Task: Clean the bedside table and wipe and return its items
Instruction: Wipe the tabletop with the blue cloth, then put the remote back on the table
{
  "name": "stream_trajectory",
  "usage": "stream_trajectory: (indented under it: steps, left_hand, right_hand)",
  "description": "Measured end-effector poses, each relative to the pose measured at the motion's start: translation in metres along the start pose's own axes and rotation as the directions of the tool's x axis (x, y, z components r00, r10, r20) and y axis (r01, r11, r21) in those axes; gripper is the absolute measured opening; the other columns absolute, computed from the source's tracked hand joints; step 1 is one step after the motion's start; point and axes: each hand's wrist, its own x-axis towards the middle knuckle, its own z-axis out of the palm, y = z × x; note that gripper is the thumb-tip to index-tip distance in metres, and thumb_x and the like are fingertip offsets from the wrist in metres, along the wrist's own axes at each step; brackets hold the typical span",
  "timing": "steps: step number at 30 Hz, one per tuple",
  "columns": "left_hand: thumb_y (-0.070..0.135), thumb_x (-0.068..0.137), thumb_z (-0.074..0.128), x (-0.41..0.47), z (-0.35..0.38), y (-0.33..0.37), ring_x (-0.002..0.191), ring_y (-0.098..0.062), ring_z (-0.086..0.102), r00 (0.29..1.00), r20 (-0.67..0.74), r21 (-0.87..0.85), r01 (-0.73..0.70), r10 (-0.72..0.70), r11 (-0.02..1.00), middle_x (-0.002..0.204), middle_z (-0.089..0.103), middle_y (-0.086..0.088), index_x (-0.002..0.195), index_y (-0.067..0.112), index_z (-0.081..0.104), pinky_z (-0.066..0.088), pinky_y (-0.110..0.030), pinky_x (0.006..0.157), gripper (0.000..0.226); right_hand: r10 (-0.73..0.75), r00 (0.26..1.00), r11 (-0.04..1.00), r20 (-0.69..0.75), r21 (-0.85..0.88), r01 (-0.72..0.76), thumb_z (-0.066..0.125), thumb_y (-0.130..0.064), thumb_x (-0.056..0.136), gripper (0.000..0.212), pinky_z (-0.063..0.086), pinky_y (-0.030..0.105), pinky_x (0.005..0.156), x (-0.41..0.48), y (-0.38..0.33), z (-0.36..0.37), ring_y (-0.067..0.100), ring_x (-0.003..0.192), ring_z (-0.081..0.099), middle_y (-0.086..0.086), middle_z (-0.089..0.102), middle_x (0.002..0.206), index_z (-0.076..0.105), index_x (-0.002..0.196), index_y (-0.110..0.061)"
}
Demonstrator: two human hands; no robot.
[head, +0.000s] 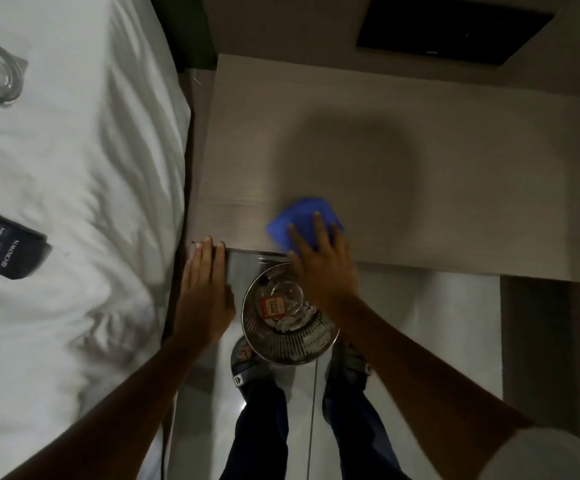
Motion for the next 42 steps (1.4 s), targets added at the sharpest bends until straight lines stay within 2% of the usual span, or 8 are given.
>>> stream_trajectory:
  steps: [7,12,16,23,28,32,36,42]
  left_hand:
    - [0.023,0.090,0.057,0.003,-0.001,0.024,0.152,-0.035,-0.005,0.992,0.085,-0.017,0.092,-0.091,0.996,0.163,-0.004,-0.023,0.155,0.005,0.002,0.005,-0.050,0.124,0.087]
    - [0.026,0.090,0.055,-0.001,-0.018,0.040,0.152,-0.033,-0.007,0.984,0.110,-0.097,0.151,-0.140,0.984,0.165,-0.003,-0.017,0.156,0.014,0.002,0.006,-0.054,0.124,0.085]
    - [0.017,0.086,0.053,-0.024,-0.071,0.060,0.152,-0.027,0.012,0.975,-0.221,-0.230,-0.016,-0.037,0.973,0.160,0.029,-0.011,0.152,0.016,0.024,0.018,-0.051,0.122,0.072]
    - [0.029,0.093,0.058,-0.052,-0.194,-0.006,0.124,-0.036,0.052,0.642,-0.716,-0.241,0.141,-0.274,0.960,0.127,0.061,-0.017,0.120,0.009,0.062,0.036,-0.042,0.104,0.033]
    - [0.053,0.080,0.069,-0.024,-0.232,-0.048,0.135,-0.035,0.037,0.270,-0.154,-0.765,0.576,-0.950,0.288,0.146,0.038,-0.014,0.143,0.012,0.035,0.037,-0.050,0.107,0.082]
    - [0.028,0.065,0.082,-0.013,-0.239,-0.066,0.114,-0.027,0.060,0.347,0.090,-0.918,0.392,-0.933,0.057,0.134,0.056,-0.011,0.144,0.010,0.031,0.054,-0.043,0.093,0.096]
    - [0.015,0.075,0.073,-0.040,-0.237,-0.050,0.085,-0.026,0.068,0.458,0.159,-0.919,0.393,-0.875,0.039,0.110,0.070,-0.015,0.116,0.007,0.061,0.059,-0.037,0.077,0.043]
    - [0.006,0.090,0.060,-0.099,-0.234,0.025,0.067,-0.025,0.068,0.776,0.217,-0.971,0.233,-0.593,-0.051,0.097,0.069,-0.007,0.117,0.014,0.058,0.054,-0.032,0.051,0.028]
  right_hand:
    - [0.648,0.761,0.742,0.039,0.193,-0.642,0.035,-0.063,0.088,0.067,0.030,0.052,0.105,-0.050,0.160,-0.038,0.050,0.127,0.033,0.027,0.026,0.150,0.032,0.144,-0.025]
    - [0.401,0.905,0.916,0.143,-0.043,-0.399,0.073,-0.055,0.069,0.106,0.033,0.054,0.103,-0.053,0.120,-0.039,0.052,0.130,0.027,0.029,0.016,0.151,0.013,0.149,-0.019]
    - [0.103,0.984,0.953,0.145,-0.299,-0.056,0.060,-0.023,0.085,0.071,0.042,0.047,0.096,-0.036,0.053,-0.048,0.036,0.120,0.045,0.019,0.038,0.139,0.021,0.144,-0.015]
    - [-0.001,1.000,0.988,0.005,0.156,0.000,0.071,-0.025,0.072,0.032,0.046,0.043,0.076,-0.038,0.000,-0.092,0.035,0.093,0.055,0.015,0.062,0.094,0.061,0.097,-0.006]
    - [0.070,0.997,0.900,0.017,0.431,-0.070,0.067,-0.027,0.080,0.023,0.054,0.041,0.060,-0.055,-0.025,-0.124,0.021,0.072,0.056,0.005,0.058,0.084,0.054,0.093,-0.014]
    - [0.047,0.999,0.848,-0.015,0.529,-0.032,0.066,-0.031,0.080,0.019,0.046,0.028,0.051,-0.052,-0.055,-0.148,0.014,0.058,0.052,-0.001,0.055,0.070,0.051,0.084,-0.018]
    - [-0.031,0.999,0.731,-0.023,0.682,0.038,0.066,-0.022,0.083,0.020,0.038,0.012,0.043,-0.045,-0.091,-0.184,0.004,0.048,0.047,-0.008,0.050,0.060,0.046,0.081,-0.022]
    - [-0.010,0.969,0.639,-0.248,0.744,0.197,0.057,-0.001,0.086,0.046,0.046,0.012,0.083,-0.022,-0.129,-0.220,0.017,0.093,0.063,0.008,0.065,0.109,0.048,0.130,-0.010]
